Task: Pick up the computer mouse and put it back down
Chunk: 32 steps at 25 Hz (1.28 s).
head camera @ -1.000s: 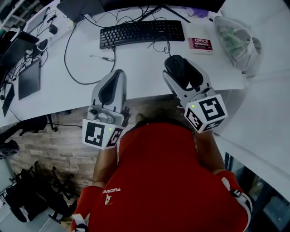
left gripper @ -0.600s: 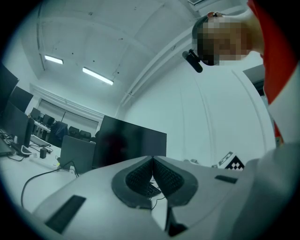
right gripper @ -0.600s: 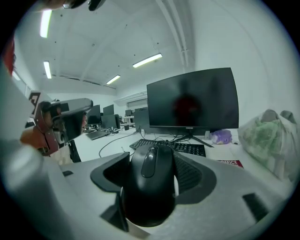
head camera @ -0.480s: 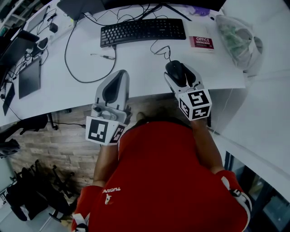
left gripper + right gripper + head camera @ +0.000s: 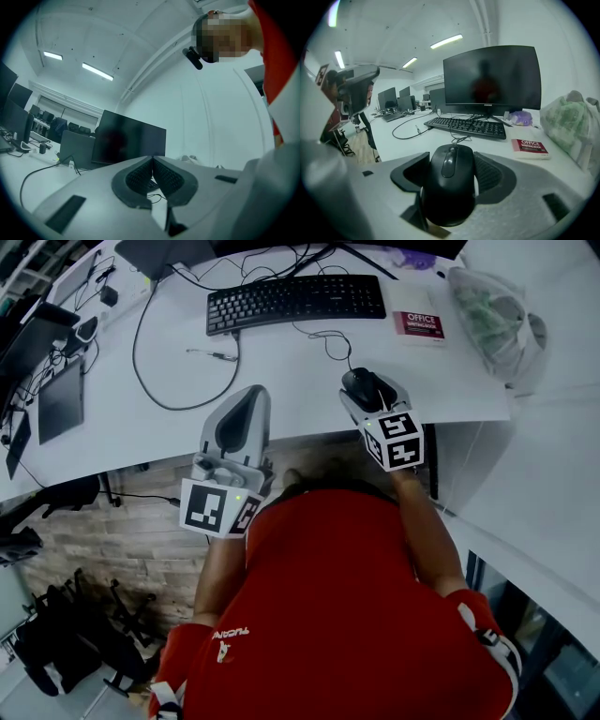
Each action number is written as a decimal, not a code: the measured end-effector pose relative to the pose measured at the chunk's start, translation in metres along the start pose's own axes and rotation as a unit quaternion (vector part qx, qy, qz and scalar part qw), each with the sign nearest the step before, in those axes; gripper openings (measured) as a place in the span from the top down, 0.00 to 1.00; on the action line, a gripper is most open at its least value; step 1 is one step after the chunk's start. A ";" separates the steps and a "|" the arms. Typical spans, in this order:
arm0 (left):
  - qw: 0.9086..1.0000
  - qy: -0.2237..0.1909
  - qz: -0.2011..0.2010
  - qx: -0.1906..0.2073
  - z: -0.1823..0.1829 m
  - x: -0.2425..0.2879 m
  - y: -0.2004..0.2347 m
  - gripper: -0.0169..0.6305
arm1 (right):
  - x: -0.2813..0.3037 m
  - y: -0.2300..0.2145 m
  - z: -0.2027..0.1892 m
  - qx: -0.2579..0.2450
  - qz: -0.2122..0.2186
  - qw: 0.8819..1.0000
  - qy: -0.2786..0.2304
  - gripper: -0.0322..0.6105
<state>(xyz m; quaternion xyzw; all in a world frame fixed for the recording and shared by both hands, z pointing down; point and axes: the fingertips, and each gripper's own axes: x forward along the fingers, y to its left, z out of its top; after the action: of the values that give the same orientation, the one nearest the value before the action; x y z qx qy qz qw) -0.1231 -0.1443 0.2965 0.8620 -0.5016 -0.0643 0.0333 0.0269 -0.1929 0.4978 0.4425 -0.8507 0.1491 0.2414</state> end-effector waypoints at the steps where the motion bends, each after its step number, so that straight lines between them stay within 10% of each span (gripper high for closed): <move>1: 1.000 0.001 0.000 0.000 -0.001 0.000 0.000 0.96 | 0.004 0.000 -0.004 -0.002 0.001 1.000 0.008 0.49; 32: 0.999 0.026 0.027 0.003 -0.017 0.004 0.009 0.96 | 0.067 -0.010 -0.051 -0.024 0.022 0.992 0.123 0.48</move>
<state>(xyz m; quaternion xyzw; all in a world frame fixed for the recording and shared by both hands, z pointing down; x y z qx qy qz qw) -0.1269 -0.1524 0.3140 0.8499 -0.5235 -0.0398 0.0457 0.0166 -0.2204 0.5779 0.3959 -0.8274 0.1878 0.3514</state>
